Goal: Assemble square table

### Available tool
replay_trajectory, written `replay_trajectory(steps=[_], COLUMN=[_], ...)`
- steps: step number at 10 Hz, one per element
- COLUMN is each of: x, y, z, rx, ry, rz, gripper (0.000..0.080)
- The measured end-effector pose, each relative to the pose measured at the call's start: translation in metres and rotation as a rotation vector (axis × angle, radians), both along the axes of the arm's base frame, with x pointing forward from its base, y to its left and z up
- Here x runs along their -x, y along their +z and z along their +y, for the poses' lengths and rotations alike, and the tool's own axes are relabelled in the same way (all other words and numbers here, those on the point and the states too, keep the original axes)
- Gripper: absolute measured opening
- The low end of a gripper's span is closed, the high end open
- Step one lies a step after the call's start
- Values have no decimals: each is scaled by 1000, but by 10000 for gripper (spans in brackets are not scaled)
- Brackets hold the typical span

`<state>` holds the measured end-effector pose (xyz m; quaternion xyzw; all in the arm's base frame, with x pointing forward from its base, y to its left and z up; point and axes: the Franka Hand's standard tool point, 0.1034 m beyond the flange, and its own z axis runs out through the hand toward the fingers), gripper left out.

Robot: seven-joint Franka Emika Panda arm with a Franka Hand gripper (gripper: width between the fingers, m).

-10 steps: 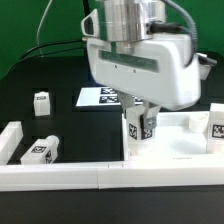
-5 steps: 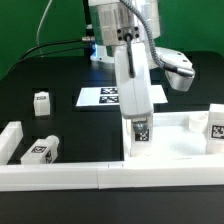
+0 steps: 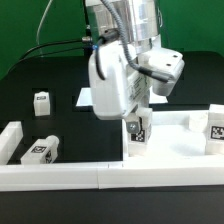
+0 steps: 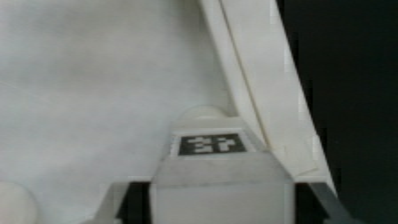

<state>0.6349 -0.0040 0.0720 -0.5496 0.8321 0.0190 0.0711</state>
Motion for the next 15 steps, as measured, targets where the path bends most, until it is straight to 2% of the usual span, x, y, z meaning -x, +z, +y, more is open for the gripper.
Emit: replay_trajectory(steps=[3, 5, 6, 7, 8, 9, 11, 13, 15], x=[4, 5, 5, 5, 5, 9, 21, 22, 22], y=[0, 0, -1, 0, 6, 20, 40, 31, 31], z=[-5, -6, -6, -5, 0, 7, 23, 19, 20], rx=[-26, -23, -23, -21, -20, -26, -49, -43, -43], ry=[-230, -229, -220, -209, -153, -81, -26, -31, -29], rz=[21, 22, 22, 20, 8, -10, 4, 14, 14], gripper=[296, 301, 380, 380, 516, 624, 643, 648, 649])
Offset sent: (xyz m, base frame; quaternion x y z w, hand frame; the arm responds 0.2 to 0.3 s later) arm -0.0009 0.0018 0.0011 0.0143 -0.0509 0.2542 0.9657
